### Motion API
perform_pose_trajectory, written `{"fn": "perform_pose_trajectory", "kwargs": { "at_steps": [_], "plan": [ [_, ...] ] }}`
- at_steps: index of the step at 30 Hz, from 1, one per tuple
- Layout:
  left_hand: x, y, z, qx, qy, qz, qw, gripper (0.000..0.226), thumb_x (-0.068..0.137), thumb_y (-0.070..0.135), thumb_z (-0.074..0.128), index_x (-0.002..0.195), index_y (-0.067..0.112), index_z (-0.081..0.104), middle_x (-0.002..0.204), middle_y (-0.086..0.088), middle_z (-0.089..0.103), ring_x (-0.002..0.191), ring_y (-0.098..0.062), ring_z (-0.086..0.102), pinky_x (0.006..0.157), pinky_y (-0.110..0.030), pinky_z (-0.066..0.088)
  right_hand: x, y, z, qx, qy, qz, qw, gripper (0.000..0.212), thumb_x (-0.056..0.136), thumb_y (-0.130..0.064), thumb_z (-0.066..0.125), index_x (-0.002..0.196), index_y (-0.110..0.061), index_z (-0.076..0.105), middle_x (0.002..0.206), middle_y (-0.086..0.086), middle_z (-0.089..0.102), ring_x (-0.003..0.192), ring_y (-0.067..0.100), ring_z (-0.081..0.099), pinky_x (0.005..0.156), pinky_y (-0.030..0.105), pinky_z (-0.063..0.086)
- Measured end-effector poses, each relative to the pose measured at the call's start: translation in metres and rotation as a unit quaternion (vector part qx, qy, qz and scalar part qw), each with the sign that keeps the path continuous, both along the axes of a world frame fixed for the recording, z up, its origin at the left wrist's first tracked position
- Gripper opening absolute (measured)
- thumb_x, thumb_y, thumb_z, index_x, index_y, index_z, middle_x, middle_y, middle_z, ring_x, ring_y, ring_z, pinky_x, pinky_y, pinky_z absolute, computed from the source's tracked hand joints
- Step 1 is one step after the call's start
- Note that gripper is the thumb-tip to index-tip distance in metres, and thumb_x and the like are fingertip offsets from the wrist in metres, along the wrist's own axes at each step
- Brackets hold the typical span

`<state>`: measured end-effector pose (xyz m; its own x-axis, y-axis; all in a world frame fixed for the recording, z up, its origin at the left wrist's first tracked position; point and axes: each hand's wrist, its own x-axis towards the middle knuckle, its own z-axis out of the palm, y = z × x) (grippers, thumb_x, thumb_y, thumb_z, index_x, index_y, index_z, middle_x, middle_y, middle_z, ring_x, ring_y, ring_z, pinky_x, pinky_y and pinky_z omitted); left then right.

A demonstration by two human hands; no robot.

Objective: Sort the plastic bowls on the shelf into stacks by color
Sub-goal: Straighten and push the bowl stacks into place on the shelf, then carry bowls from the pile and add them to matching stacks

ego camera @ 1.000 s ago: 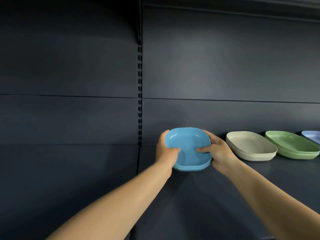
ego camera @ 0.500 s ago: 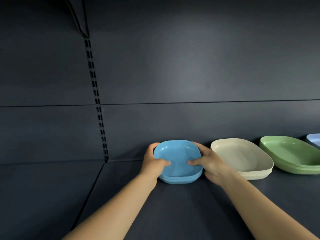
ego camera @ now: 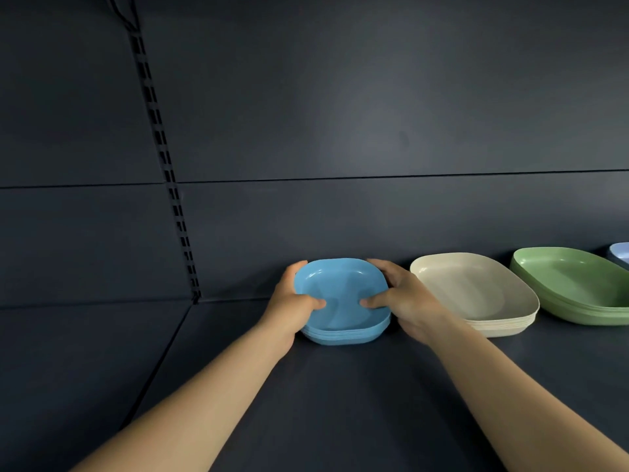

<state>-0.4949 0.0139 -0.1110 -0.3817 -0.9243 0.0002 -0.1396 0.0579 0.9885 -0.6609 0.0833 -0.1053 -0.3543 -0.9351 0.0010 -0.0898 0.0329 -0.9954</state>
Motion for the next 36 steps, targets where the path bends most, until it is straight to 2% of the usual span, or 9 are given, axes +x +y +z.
{"fn": "perform_pose_trajectory", "kwargs": {
  "at_steps": [4,7,11,14,19,22,24,28,36],
  "plan": [
    [0.000,-0.002,-0.001,-0.004,-0.009,-0.002,1.000,0.066,0.082,-0.004,0.061,0.135,0.030,0.041,0.126,0.007,0.053,0.113,-0.013,0.051,0.093,-0.027,0.044,0.002,-0.001,0.001,0.017,0.055,-0.016,0.998,0.062,0.072,0.013,0.067,0.124,-0.018,0.056,0.110,0.001,0.067,0.102,0.019,0.063,0.088,0.035,0.053],
    [0.001,-0.004,0.002,-0.016,-0.035,-0.012,0.999,0.065,0.082,0.001,0.064,0.135,0.029,0.040,0.121,0.007,0.053,0.110,-0.013,0.052,0.090,-0.026,0.043,0.004,-0.001,0.006,0.040,0.178,-0.040,0.982,0.064,0.073,0.002,0.071,0.130,-0.019,0.050,0.115,-0.001,0.063,0.105,0.018,0.060,0.091,0.035,0.051],
    [0.010,-0.008,0.010,-0.005,-0.062,-0.031,0.998,0.070,0.082,0.012,0.070,0.140,0.026,0.034,0.123,0.006,0.053,0.112,-0.014,0.053,0.098,-0.028,0.042,0.009,0.004,0.015,0.051,0.324,-0.094,0.940,0.074,0.078,-0.015,0.072,0.143,-0.018,0.037,0.137,0.003,0.050,0.124,0.021,0.049,0.102,0.032,0.040],
    [0.032,-0.015,0.027,-0.059,-0.155,-0.067,0.984,0.068,0.086,0.018,0.066,0.143,0.024,0.031,0.127,0.003,0.050,0.115,-0.014,0.051,0.100,-0.027,0.039,0.026,0.008,0.032,0.040,0.439,-0.100,0.892,0.068,0.083,-0.021,0.068,0.142,-0.018,0.036,0.137,0.007,0.045,0.124,0.024,0.047,0.097,0.029,0.037],
    [0.092,-0.021,0.068,-0.204,-0.349,-0.107,0.909,0.065,0.090,0.029,0.060,0.145,0.028,0.026,0.148,-0.002,0.036,0.132,-0.019,0.040,0.105,-0.030,0.036,0.068,0.012,0.068,0.051,0.595,-0.049,0.801,0.066,0.086,-0.031,0.064,0.143,-0.019,0.033,0.141,0.005,0.041,0.129,0.027,0.039,0.101,0.035,0.037],
    [0.137,-0.018,0.090,-0.258,-0.413,-0.110,0.866,0.064,0.092,0.031,0.056,0.146,0.028,0.022,0.153,0.001,0.028,0.137,-0.019,0.033,0.107,-0.033,0.033,0.107,0.015,0.090,0.071,0.662,-0.021,0.746,0.065,0.088,-0.040,0.059,0.143,-0.019,0.033,0.143,0.005,0.038,0.132,0.028,0.034,0.106,0.039,0.036],
    [0.172,-0.014,0.102,-0.296,-0.451,-0.101,0.836,0.063,0.094,0.030,0.054,0.147,0.027,0.021,0.153,0.001,0.026,0.138,-0.020,0.030,0.106,-0.035,0.034,0.140,0.017,0.103,0.081,0.685,-0.012,0.724,0.066,0.088,-0.044,0.057,0.144,-0.020,0.031,0.144,0.004,0.036,0.133,0.028,0.031,0.106,0.040,0.034],
    [0.262,-0.005,0.118,-0.357,-0.516,-0.075,0.775,0.061,0.095,0.031,0.051,0.147,0.025,0.021,0.149,-0.002,0.029,0.138,-0.022,0.028,0.103,-0.035,0.035,0.227,0.017,0.123,0.074,0.698,-0.004,0.712,0.070,0.089,-0.048,0.055,0.146,-0.020,0.027,0.148,0.005,0.032,0.136,0.027,0.028,0.108,0.040,0.032],
    [0.502,0.013,0.124,-0.342,-0.572,-0.016,0.746,0.060,0.095,0.033,0.051,0.147,0.026,0.021,0.147,-0.001,0.031,0.137,-0.022,0.029,0.103,-0.037,0.037,0.452,0.011,0.128,0.019,0.660,0.033,0.750,0.069,0.089,-0.046,0.057,0.146,-0.019,0.028,0.146,0.006,0.035,0.137,0.029,0.028,0.109,0.043,0.034]
  ]
}}
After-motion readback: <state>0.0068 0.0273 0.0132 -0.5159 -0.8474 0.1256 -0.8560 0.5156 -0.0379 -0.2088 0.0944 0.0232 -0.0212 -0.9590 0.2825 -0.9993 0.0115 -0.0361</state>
